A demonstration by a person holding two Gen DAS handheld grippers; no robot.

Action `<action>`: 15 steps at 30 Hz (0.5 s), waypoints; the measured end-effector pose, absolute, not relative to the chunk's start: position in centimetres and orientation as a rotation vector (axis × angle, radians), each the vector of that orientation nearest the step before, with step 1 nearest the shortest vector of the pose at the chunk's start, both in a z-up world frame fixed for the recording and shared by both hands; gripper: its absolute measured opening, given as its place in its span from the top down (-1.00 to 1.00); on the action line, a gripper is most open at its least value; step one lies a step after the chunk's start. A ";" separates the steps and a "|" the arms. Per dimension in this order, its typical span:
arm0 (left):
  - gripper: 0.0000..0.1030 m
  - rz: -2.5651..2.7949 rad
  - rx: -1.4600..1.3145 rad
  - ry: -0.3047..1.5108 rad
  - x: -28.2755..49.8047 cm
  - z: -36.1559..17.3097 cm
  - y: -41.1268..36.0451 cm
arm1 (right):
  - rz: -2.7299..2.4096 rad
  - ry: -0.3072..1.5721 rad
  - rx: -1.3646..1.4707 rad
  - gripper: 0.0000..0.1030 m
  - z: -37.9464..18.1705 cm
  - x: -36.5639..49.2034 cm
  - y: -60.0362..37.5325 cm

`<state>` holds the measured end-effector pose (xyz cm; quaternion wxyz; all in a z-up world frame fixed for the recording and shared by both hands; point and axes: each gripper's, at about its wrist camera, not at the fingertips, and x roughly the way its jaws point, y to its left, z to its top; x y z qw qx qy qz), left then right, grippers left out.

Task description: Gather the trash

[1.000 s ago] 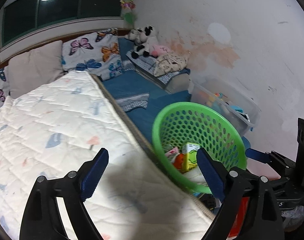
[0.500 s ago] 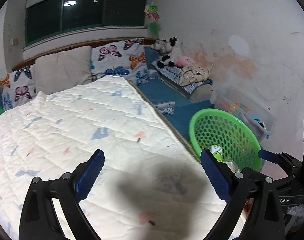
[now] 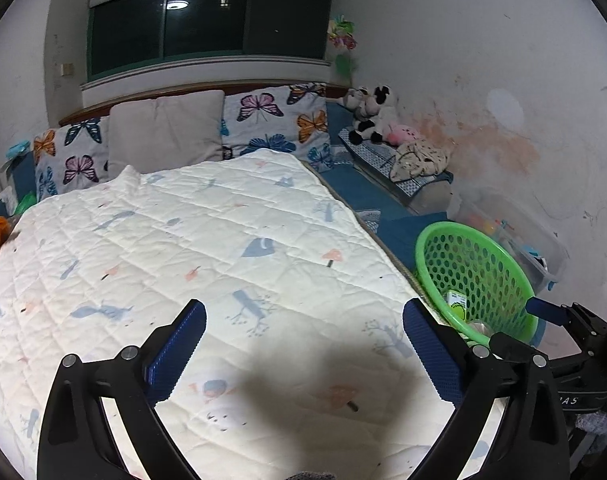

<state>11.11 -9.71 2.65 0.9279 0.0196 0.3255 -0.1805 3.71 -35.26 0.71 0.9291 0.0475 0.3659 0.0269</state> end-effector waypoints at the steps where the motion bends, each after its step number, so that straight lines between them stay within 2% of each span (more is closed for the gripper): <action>1: -0.86 -0.363 0.044 0.664 10.9 2.6 -9.5 | 0.059 0.744 0.098 -0.91 0.8 3.7 -34.9; 15: -0.86 -0.283 0.037 0.632 9.3 2.9 -6.3 | 0.091 0.720 0.091 -0.91 1.4 3.5 -32.5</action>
